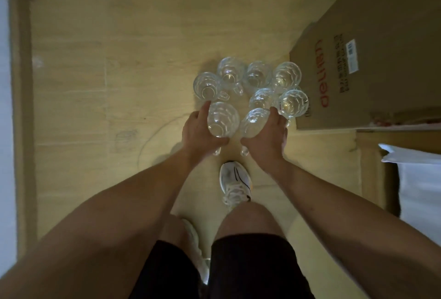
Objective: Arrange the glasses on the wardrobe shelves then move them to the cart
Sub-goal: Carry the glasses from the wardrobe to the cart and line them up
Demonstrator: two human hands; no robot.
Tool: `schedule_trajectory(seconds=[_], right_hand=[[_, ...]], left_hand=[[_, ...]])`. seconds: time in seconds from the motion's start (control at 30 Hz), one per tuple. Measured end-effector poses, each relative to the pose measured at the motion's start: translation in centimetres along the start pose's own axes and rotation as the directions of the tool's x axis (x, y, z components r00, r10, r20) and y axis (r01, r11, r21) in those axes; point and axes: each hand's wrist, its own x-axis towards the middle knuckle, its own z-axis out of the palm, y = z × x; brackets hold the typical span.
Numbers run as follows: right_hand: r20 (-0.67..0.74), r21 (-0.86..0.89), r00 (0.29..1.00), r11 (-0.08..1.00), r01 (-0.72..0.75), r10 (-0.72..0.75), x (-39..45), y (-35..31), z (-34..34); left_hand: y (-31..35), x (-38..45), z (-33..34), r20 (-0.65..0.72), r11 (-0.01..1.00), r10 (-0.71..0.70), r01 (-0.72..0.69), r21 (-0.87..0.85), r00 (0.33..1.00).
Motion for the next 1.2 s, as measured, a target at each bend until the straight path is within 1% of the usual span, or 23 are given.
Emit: schedule_trajectory(seconds=[0.23,0.37,0.5,0.63,0.73,0.83,0.93,1.03,1.2], right_hand=[[-0.03,0.002,0.995,0.995,0.097,-0.097,-10.1,-9.1,-15.4],[-0.036,-0.016,0.99,0.99,0.138,-0.139,-15.7,-15.5,-25.0],[-0.093,0.03,0.967,0.97,0.241,-0.237,-21.6,-22.0,-34.1],[-0.155,0.023,0.922,0.931,0.363,-0.356,-26.8,-28.8,-42.0],[-0.226,0.062,0.878,0.893,0.446,-0.422,-29.9,-33.3,-46.7],[-0.281,0.087,0.825,0.843,0.531,-0.491,-32.0,-37.6,-50.6],[-0.293,0.108,0.769,0.779,0.617,-0.569,-33.4,-41.8,-53.8],[-0.307,0.159,0.684,0.673,0.722,-0.662,-34.4,-45.6,-56.4],[-0.31,0.189,0.551,0.518,0.834,-0.775,-36.2,-51.2,-59.4]], left_hand=[[10.5,-11.6,-13.9,-0.074,0.997,0.037,-0.042,-0.071,0.997],[16.9,-17.4,-23.0,-0.158,0.992,0.056,-0.074,-0.106,0.986],[22.8,-23.3,-31.8,-0.274,0.982,0.083,-0.126,-0.142,0.958],[27.8,-27.9,-40.6,-0.376,0.973,0.17,-0.216,-0.083,0.911],[31.4,-30.5,-46.8,-0.484,0.964,0.22,-0.266,-0.028,0.847],[34.6,-33.0,-52.1,-0.593,0.938,0.247,-0.342,-0.051,0.767],[37.5,-34.8,-56.6,-0.694,0.917,0.244,-0.394,-0.063,0.677],[39.6,-36.4,-60.2,-0.77,0.906,0.198,-0.414,-0.093,0.607],[41.5,-39.4,-64.6,-0.885,0.876,0.091,-0.46,-0.148,0.458]])
